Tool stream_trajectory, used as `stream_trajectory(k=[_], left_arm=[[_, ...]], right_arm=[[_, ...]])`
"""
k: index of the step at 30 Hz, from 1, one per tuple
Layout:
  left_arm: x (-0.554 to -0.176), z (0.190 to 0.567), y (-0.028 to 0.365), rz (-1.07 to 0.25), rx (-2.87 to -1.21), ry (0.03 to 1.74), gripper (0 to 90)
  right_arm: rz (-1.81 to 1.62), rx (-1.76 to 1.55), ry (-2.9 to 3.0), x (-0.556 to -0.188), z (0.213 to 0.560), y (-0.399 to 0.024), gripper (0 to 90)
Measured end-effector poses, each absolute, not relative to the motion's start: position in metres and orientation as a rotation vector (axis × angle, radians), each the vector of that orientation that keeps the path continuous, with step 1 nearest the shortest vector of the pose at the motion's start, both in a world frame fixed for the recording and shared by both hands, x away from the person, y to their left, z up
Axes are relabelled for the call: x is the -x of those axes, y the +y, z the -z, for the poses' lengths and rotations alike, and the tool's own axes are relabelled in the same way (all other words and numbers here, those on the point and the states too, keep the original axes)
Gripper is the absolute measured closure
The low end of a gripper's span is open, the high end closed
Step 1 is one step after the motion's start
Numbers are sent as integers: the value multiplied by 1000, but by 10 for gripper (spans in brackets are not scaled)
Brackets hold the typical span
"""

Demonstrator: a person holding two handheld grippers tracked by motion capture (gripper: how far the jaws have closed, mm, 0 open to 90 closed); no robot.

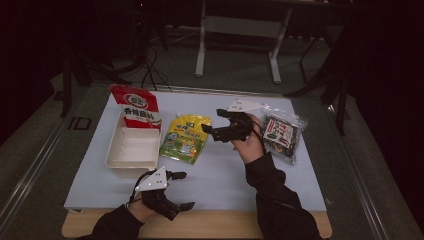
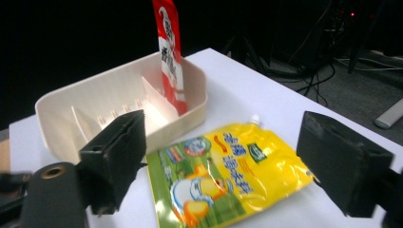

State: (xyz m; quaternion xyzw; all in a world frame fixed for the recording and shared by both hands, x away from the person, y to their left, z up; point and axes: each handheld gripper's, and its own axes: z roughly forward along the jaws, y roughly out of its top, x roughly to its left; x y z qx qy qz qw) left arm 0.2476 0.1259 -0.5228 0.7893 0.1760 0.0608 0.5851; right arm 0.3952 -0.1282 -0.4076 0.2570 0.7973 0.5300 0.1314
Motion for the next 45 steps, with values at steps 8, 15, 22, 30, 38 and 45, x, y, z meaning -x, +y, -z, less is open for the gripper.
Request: stream_trajectory(k=[8, 15, 22, 30, 38, 45], left_arm=[[-248, 523, 124, -133, -1839, 403, 30], [-249, 523, 123, -124, -1842, 406, 30], [-249, 524, 122, -119, -1843, 406, 30], [-249, 525, 120, -116, -1848, 407, 30], [-249, 526, 118, -110, -1850, 409, 30], [-250, 527, 119, -99, -1848, 414, 30]], right_arm=[[-1491, -726, 2263, -386, 415, -162, 170], [-1538, -800, 2270, -372, 424, -190, 99], [-1478, -814, 2222, -355, 432, -224, 143], [-1334, -859, 2187, -342, 451, -267, 286], [-1133, -942, 2184, -345, 477, -293, 370], [-931, -982, 2181, -354, 502, -303, 371]])
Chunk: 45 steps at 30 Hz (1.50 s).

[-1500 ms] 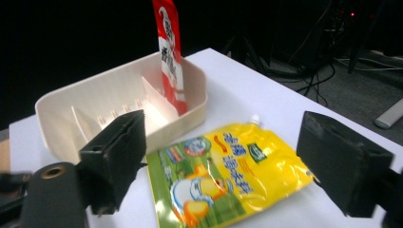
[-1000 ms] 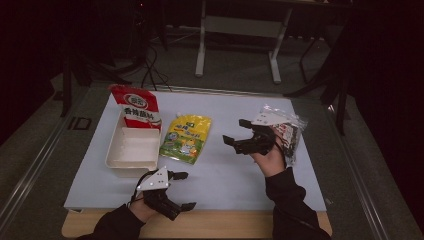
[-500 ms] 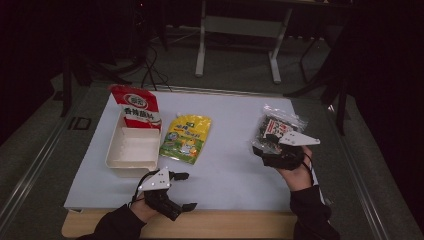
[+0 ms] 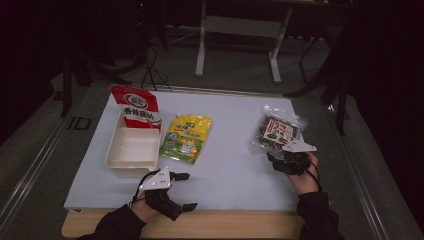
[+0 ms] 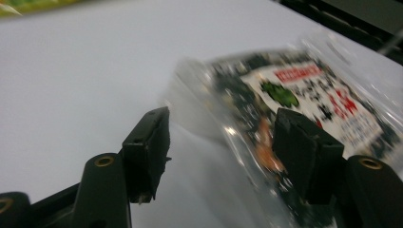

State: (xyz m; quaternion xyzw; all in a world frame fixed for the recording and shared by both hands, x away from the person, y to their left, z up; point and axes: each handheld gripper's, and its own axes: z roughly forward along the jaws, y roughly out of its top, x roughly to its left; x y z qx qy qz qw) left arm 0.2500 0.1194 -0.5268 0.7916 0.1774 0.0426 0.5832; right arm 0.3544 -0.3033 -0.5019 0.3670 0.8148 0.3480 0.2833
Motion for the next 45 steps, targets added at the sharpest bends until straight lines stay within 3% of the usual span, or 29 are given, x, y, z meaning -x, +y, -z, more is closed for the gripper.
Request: stream_trajectory(k=[10, 14, 19, 24, 27, 36, 45], left_arm=[[-253, 528, 122, -70, -1828, 431, 31], [-253, 527, 122, -72, -1826, 432, 31], [-252, 528, 121, -66, -1833, 427, 31], [-253, 528, 122, -64, -1832, 429, 31], [-253, 528, 122, -64, -1832, 430, 31], [-253, 528, 121, -67, -1835, 431, 31], [-253, 528, 121, -66, -1835, 434, 31]], right_arm=[[-684, -912, 2128, -360, 525, -303, 407], [-583, -789, 2073, -356, 534, -296, 475], [-520, -659, 2050, -355, 541, -288, 661], [-507, -618, 2064, -357, 538, -287, 728], [-506, -582, 2080, -356, 535, -286, 822], [-515, -545, 2110, -353, 523, -280, 859], [-620, -379, 2179, -328, 502, -247, 866]])
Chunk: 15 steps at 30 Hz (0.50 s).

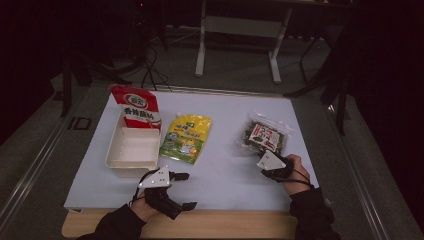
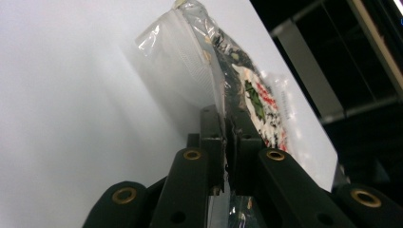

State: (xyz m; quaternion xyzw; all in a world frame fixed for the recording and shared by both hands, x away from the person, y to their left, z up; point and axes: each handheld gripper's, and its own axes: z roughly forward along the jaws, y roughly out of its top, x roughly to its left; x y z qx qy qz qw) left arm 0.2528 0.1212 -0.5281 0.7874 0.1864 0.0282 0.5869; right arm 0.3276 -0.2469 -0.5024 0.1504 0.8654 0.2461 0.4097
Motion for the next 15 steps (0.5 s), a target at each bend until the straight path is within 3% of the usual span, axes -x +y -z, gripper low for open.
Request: stream_trajectory(k=[15], left_arm=[[-253, 528, 121, -77, -1850, 431, 31]], right_arm=[[-874, -102, 2363, -275, 483, -208, 851]])
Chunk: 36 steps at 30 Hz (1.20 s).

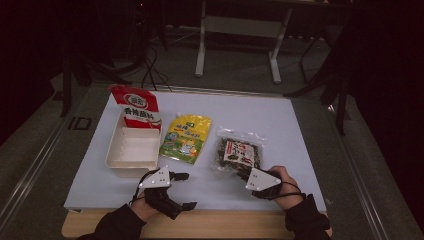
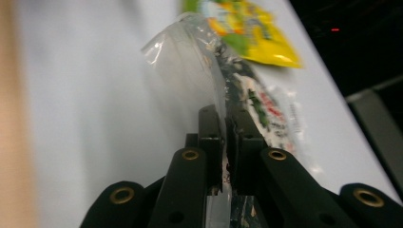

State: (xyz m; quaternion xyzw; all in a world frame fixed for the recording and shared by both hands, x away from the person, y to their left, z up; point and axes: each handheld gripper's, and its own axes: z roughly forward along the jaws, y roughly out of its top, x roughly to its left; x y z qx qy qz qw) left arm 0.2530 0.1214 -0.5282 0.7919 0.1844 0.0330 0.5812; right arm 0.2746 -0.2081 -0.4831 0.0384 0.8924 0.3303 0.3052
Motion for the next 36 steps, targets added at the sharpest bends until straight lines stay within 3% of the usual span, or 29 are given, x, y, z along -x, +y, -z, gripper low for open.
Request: stream_trajectory(k=[7, 12, 20, 30, 36], left_arm=[[-253, 528, 121, -80, -1853, 427, 31], [-253, 528, 121, -80, -1854, 427, 31], [-252, 528, 121, -81, -1856, 426, 31], [-252, 527, 122, -83, -1851, 423, 31], [-252, 526, 122, -84, -1847, 426, 31]], right_arm=[[-810, -64, 2471, -262, 498, -199, 814], [-804, -88, 2543, -262, 507, -197, 736], [-910, -183, 2584, -263, 483, -204, 650], [-1009, -357, 2489, -280, 460, -219, 684], [-1045, -634, 2279, -311, 451, -246, 703]])
